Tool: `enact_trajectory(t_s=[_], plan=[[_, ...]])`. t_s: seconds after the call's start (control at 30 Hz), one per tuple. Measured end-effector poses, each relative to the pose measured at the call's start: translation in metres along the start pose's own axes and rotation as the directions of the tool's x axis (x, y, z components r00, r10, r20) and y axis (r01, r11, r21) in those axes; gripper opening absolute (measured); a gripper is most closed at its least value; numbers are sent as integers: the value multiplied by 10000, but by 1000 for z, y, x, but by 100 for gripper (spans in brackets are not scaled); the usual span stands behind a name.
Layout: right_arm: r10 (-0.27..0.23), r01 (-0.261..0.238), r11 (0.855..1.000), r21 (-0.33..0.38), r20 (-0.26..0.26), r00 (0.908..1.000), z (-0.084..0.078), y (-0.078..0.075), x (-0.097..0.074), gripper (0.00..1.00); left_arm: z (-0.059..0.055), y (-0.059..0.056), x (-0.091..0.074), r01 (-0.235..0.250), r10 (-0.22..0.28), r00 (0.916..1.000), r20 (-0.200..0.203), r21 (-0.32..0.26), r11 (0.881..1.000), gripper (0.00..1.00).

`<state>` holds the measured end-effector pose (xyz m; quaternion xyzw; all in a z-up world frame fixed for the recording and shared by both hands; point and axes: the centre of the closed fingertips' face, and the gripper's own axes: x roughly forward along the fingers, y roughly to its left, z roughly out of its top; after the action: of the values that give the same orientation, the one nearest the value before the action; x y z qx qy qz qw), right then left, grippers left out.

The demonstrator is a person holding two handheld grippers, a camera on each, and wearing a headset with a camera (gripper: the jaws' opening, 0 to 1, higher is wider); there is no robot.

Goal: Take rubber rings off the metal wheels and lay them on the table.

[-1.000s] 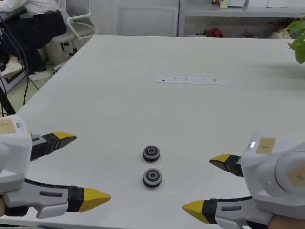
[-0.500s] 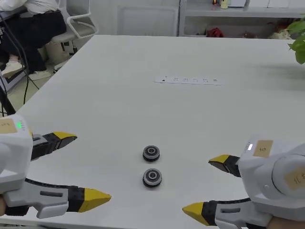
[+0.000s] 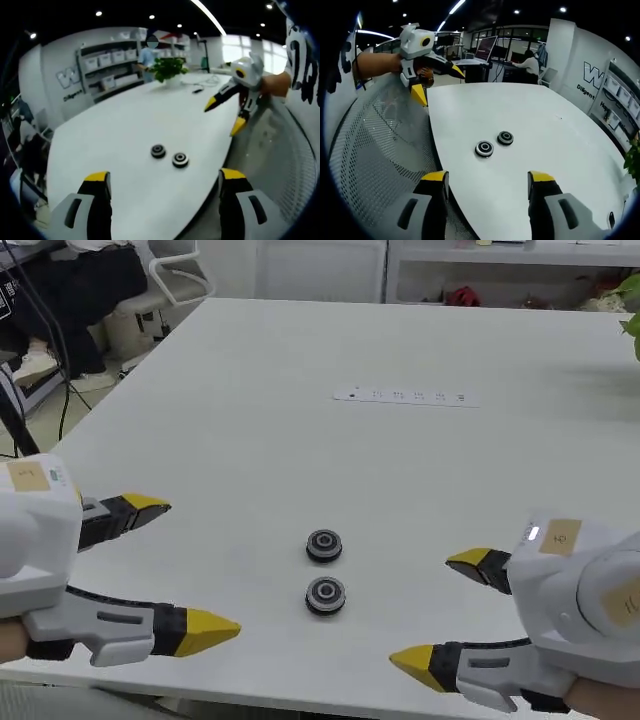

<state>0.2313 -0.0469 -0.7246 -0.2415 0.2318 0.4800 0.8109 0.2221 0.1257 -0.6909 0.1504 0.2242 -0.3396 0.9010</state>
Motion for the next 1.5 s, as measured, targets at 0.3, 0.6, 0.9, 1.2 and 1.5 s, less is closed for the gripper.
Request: enact_trajectory(t_s=[0.3,0.6,0.9,1.2,1.5], plan=[[-595,592,9979,277,108,9982,0,-11,-5,61,3,-4,-1,234,-236,9995,187,107,9997,90],[-615,590,9970,495,509,9968,8,-12,-6,63,4,-6,-2,297,-299,9992,260,92,9995,90],[-111,115,9999,-80,482,9988,12,3,-2,64,2,0,-4,34,-31,9996,264,-100,9999,91],[-368,372,9993,-33,764,9964,17,-1,-4,65,7,1,-5,15,-12,9987,513,-62,10000,91],[-774,778,9969,-80,391,9962,10,-9,-4,65,9,1,-5,-10,3,9983,575,117,9999,91]])
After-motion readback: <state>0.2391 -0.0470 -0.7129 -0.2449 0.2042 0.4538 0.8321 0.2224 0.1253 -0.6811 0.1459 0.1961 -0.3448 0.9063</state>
